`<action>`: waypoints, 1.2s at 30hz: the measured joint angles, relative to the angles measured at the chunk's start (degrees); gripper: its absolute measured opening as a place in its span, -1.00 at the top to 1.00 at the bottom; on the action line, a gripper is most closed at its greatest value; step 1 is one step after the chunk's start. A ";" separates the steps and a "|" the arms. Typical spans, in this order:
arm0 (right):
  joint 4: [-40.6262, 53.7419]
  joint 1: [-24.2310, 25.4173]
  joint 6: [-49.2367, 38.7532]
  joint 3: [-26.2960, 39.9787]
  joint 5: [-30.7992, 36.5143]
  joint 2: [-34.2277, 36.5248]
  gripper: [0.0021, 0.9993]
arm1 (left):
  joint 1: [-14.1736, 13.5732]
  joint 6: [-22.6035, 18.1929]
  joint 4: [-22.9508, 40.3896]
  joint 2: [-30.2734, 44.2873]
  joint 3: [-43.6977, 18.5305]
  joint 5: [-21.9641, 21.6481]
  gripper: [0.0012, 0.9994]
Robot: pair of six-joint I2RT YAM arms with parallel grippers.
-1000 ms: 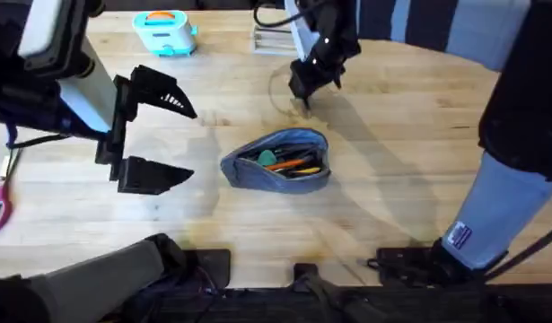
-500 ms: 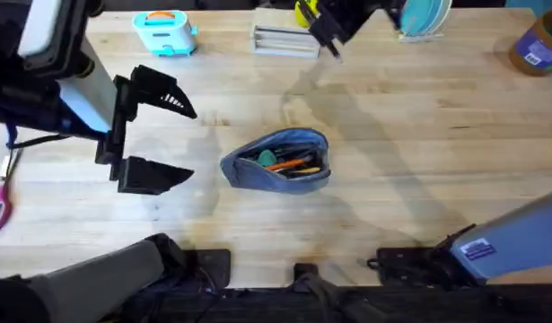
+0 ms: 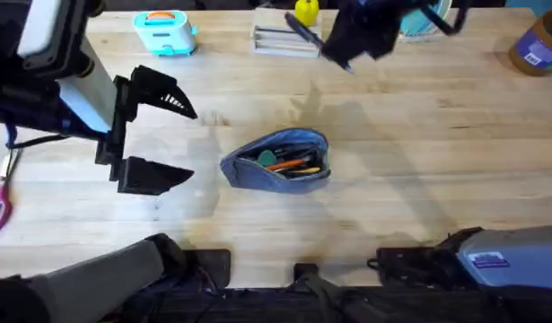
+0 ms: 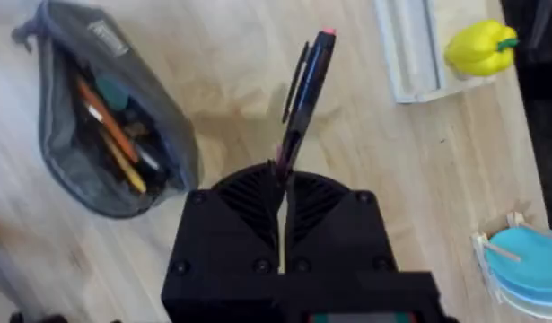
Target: Unzip the bag, pick up the pens from the table one at a time and place them inside, then zip the bag closed.
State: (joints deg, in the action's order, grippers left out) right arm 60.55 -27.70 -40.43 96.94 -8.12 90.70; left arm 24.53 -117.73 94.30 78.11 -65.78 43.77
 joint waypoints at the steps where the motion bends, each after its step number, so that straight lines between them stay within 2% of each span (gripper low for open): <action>1: -0.02 -0.26 -1.40 -1.66 -0.29 -1.01 0.94 | 0.00 0.01 0.00 0.02 0.00 0.00 -0.99; 7: 0.40 -4.46 -11.54 -11.87 -0.72 -4.53 0.94 | 0.00 0.00 -0.02 0.00 0.00 0.00 -0.99; 12: 0.54 -7.52 -17.35 -16.86 -0.46 -4.52 0.94 | 0.00 0.01 -0.01 0.00 0.00 0.00 -0.99; 26: 0.83 -10.12 -20.93 -18.12 -0.22 0.19 0.94 | 0.00 0.01 -0.02 0.01 0.00 0.00 -0.99; 27: 1.14 -11.29 -20.95 -18.12 -0.22 2.78 0.94 | 0.00 0.02 0.00 0.02 0.00 0.00 -0.99; 36: 0.03 -15.17 -20.95 -18.12 -0.08 7.21 0.94 | 0.00 0.02 0.00 0.00 0.00 0.00 -0.99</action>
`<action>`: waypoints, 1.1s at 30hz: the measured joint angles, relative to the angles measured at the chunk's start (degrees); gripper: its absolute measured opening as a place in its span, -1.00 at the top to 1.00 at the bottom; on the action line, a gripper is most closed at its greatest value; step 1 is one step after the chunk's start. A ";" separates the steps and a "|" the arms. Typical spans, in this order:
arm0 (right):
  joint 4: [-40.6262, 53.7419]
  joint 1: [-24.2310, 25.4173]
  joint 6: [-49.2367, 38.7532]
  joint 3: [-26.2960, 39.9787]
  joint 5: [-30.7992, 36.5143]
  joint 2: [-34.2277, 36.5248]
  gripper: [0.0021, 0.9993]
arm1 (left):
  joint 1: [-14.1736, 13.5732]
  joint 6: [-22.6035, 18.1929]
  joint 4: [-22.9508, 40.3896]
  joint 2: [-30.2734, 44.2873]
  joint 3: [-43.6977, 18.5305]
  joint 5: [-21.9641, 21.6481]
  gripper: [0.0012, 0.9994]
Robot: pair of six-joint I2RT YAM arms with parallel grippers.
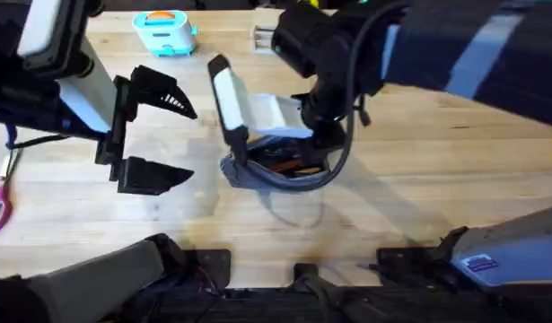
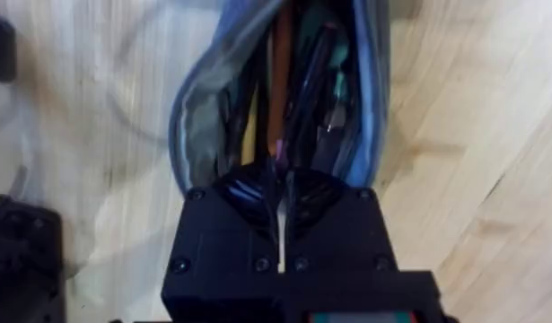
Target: Unzip the bag, pick up the pens from the table one at a time and place them inside, then zip the bag closed.
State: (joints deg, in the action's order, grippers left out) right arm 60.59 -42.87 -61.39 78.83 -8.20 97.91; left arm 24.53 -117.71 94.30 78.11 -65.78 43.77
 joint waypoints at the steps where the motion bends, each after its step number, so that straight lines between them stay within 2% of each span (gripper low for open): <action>1: -0.68 -0.52 0.00 0.00 0.01 0.35 0.94 | 0.00 0.00 0.00 0.00 0.00 0.00 -0.99; 11: -10.82 -5.34 2.09 -0.02 -0.03 3.15 0.94 | 0.00 0.00 0.00 0.00 0.00 0.00 -0.99; 20: -11.54 -6.26 5.87 -0.02 -0.16 5.99 0.90 | 0.00 -0.01 -0.01 0.01 0.00 -0.04 -0.99; 21: -11.40 -6.26 6.16 -0.02 -0.18 5.99 0.81 | 0.00 0.00 -0.02 0.02 0.00 -0.04 -0.99; 27: -12.05 -6.02 6.73 0.49 -0.23 6.19 -0.86 | 0.00 -0.02 0.00 0.00 0.00 -0.04 -0.99; 29: -11.22 -6.10 6.77 0.41 -0.21 6.33 -0.98 | 0.00 0.00 -0.02 0.00 0.00 -0.07 -0.99; 33: -11.11 -6.10 7.20 0.39 -0.21 6.52 -1.00 | 0.00 -0.02 -0.18 0.00 0.00 -0.54 -0.99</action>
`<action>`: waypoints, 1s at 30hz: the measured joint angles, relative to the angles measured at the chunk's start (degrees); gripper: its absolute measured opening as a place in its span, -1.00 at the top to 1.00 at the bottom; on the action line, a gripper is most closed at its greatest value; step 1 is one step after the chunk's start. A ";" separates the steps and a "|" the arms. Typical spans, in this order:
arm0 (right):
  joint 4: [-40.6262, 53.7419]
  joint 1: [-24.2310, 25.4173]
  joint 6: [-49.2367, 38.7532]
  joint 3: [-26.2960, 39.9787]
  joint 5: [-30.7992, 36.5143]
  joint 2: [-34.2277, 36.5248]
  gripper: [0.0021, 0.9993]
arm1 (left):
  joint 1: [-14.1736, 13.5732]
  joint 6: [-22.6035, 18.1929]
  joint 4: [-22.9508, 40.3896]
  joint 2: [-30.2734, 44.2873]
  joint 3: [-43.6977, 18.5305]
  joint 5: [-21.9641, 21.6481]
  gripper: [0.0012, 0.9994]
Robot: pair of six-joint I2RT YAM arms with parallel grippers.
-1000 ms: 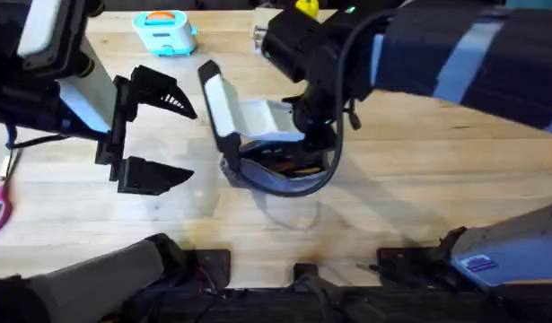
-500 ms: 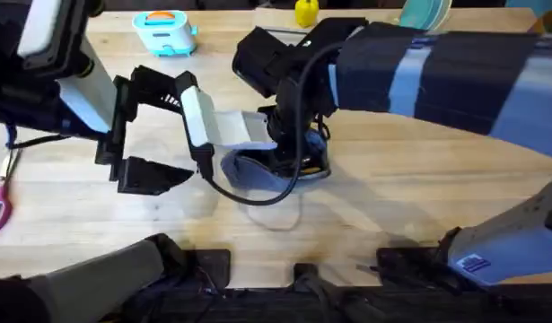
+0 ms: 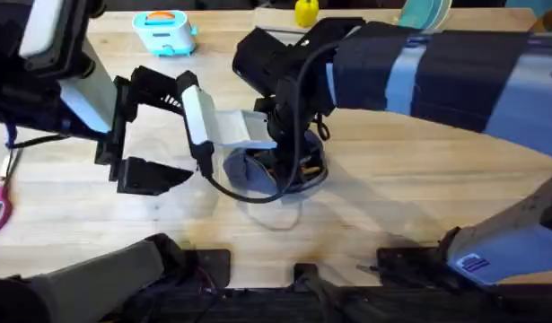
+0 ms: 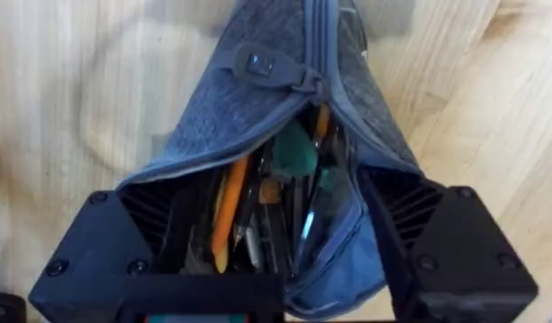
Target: Unzip the bag, pick up the pens from the table one at a time and place them inside, then zip the bag closed.
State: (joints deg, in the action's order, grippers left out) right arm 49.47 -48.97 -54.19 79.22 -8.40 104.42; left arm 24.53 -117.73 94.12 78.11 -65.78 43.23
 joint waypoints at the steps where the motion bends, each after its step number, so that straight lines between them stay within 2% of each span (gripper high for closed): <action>1: 0.02 0.00 0.24 0.00 0.00 0.00 -1.00 | 0.00 0.00 -0.13 0.02 0.00 -0.29 -0.99; 11: 5.28 0.00 3.33 0.62 0.03 -1.96 -1.00 | 0.46 0.00 -0.99 0.01 0.00 -4.85 -0.99; 19: 7.41 0.00 9.96 6.08 0.00 -6.16 -1.00 | 6.45 -0.31 -1.35 0.02 0.00 -5.56 -0.98; 23: 7.48 0.00 12.07 9.25 0.00 -7.46 -1.00 | 9.63 -0.30 -1.48 2.28 0.00 -5.56 -0.99; 26: 7.50 0.00 13.74 11.55 0.00 -7.70 -1.00 | 10.90 -0.31 -2.01 6.10 0.00 -5.52 -0.99; 30: 7.53 0.00 19.89 12.52 -0.43 -7.72 -1.00 | 11.08 -0.29 -2.97 11.79 0.00 -5.13 -0.99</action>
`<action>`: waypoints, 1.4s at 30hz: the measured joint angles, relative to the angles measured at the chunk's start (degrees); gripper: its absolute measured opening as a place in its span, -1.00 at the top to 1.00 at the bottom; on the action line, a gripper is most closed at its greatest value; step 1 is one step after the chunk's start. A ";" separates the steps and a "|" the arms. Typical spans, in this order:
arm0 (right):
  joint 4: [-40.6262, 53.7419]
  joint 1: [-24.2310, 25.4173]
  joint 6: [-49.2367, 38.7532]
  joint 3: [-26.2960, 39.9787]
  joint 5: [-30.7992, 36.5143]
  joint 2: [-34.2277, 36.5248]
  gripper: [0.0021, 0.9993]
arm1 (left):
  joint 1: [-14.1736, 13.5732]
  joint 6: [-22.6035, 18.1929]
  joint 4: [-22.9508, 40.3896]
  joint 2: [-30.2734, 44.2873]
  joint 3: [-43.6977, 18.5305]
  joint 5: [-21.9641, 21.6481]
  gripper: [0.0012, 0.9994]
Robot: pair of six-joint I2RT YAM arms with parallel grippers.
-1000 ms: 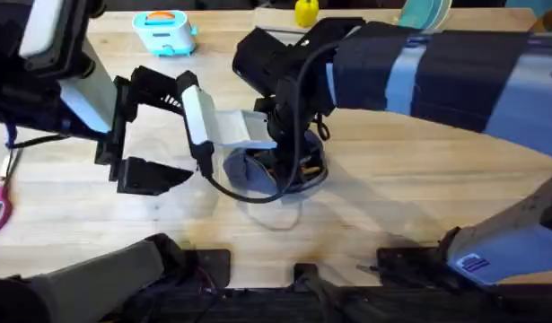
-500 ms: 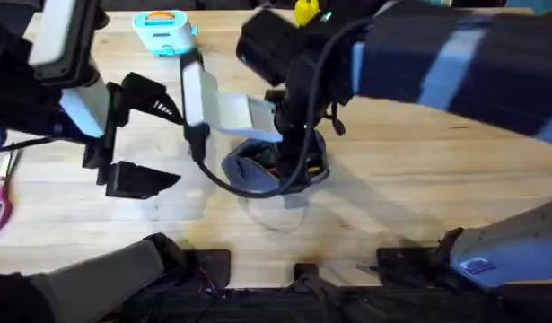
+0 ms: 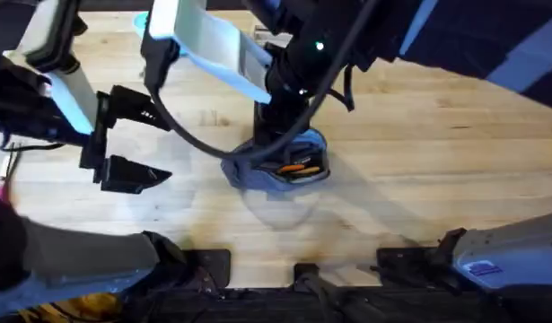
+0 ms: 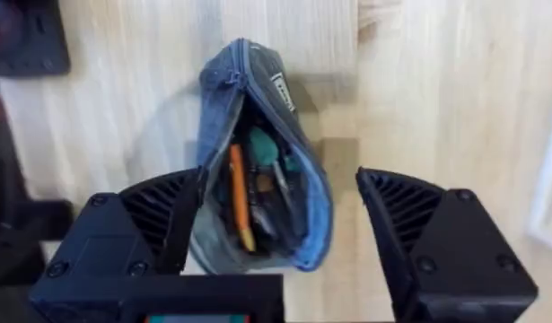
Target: Unzip the bag, pick up the pens from the table one at a time and place them inside, then zip the bag closed.
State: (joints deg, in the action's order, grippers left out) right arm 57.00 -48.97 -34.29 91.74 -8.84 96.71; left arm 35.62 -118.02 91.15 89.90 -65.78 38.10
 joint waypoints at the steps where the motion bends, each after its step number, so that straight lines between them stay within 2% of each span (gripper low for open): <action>1: 0.06 0.00 1.62 0.00 -0.51 0.00 -1.00 | 0.00 -0.01 -0.31 1.29 0.00 0.11 -0.99; 4: -1.07 0.00 7.62 0.00 -2.63 0.00 -1.00 | 0.00 -0.01 -1.46 4.73 0.00 0.33 -0.99; 13: -7.32 -0.27 35.95 0.00 -3.82 0.00 -1.00 | -0.41 0.01 -5.73 9.97 0.00 2.86 -0.99; 20: -9.06 -3.10 54.48 -0.42 -0.34 0.00 -1.00 | -4.89 0.00 -7.16 9.98 0.00 2.89 -0.99; 24: -9.53 -4.68 60.73 -2.09 0.45 0.00 -1.00 | -7.64 0.01 -7.61 9.98 0.00 2.76 -0.99; 27: -9.66 -6.11 64.67 -4.33 0.67 0.00 -1.00 | -8.67 0.00 -7.97 9.98 0.00 2.76 -0.99; 33: -9.81 -11.87 72.35 -6.10 2.80 0.00 -1.00 | -8.70 0.00 -8.06 9.98 0.00 2.61 -0.99; 42: -8.94 -17.36 84.98 -7.11 12.40 0.00 -1.00 | -8.70 0.01 -8.06 9.98 0.00 1.86 -0.99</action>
State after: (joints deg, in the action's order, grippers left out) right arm 48.06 -66.33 50.69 84.63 3.57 96.71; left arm 26.92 -118.02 83.09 99.88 -65.78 39.96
